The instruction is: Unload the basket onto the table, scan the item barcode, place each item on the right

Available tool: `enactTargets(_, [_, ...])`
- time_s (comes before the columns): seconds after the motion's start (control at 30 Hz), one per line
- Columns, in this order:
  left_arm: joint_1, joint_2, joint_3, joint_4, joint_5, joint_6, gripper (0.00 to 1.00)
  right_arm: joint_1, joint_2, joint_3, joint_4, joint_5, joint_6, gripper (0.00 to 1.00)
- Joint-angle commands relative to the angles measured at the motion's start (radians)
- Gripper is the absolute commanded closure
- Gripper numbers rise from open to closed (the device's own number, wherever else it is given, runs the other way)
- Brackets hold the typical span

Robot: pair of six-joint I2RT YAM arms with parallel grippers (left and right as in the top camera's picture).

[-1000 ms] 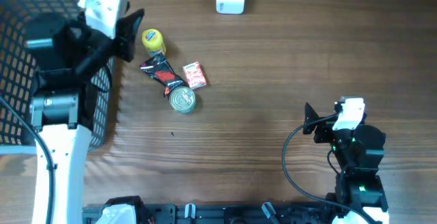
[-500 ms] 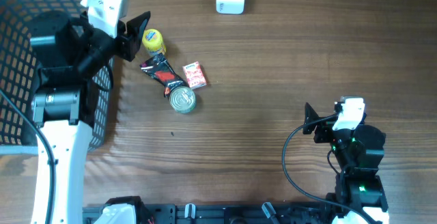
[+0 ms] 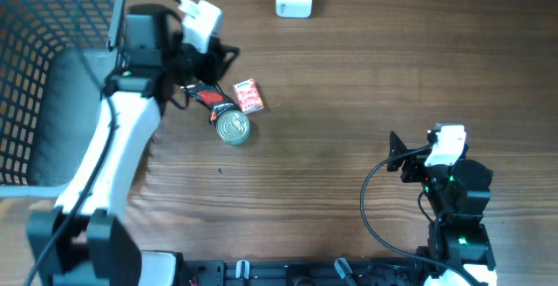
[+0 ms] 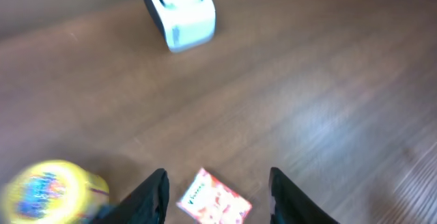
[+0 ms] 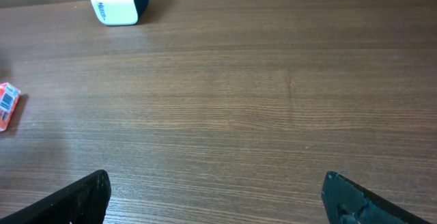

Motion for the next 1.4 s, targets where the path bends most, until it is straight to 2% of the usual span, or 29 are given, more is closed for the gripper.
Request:
enactTargets(0.0, [-0.06,0.056,-0.003,-0.026,-0.158,-0.103,0.62,-0.003,0.0,0.02,0.002,0.018,-0.006,0.0])
enactTargets(0.07, [-0.083,0.076,-0.003,-0.046,-0.171,-0.132,0.64,-0.003,0.0,0.02,0.002,0.018,-0.005,0.0])
enactTargets(0.17, [-0.113,0.1,-0.006,-0.06,-0.175,-0.167,0.61,-0.003,0.0,0.02,0.002,0.018,-0.005,0.0])
enactTargets(0.27, [-0.128,0.119,-0.011,-0.084,-0.239,-0.196,0.59,-0.003,0.0,0.02,0.002,0.018,-0.005,0.0])
enactTargets(0.4, [-0.126,0.142,-0.011,-0.13,-0.34,-0.369,0.51,-0.003,0.0,0.02,0.003,0.018,-0.005,0.0])
enactTargets(0.43, [-0.126,0.144,-0.011,-0.144,-0.356,-0.439,0.43,-0.003,0.0,0.02,0.003,0.018,-0.005,0.0])
enactTargets(0.57, [-0.127,0.15,-0.011,-0.151,-0.357,-0.64,0.29,-0.003,0.0,0.02,0.003,0.018,-0.005,0.0])
enactTargets(0.63, [-0.128,0.15,-0.011,-0.152,-0.371,-0.735,0.06,-0.003,0.0,0.02,0.003,0.018,-0.005,0.0])
enactTargets(0.67, [-0.129,0.151,-0.011,-0.152,-0.383,-0.766,0.0,-0.003,0.0,0.02,0.003,0.018,-0.005,0.0])
enactTargets(0.77, [-0.134,0.157,-0.011,-0.157,-0.451,-0.787,0.0,-0.003,0.0,0.02,0.003,0.018,-0.005,0.0])
enactTargets(0.97, [-0.138,0.161,-0.011,-0.237,-0.575,-0.946,0.0,-0.003,0.0,0.02,0.002,0.018,-0.005,0.01])
enactTargets(1.23, [-0.14,0.189,-0.012,-0.259,-0.59,-0.928,0.0,-0.003,0.0,0.02,0.003,0.002,-0.003,0.0])
enactTargets(1.37, [-0.139,0.189,-0.012,-0.257,-0.601,-0.876,0.0,-0.003,0.0,0.02,0.002,0.003,-0.003,0.0])
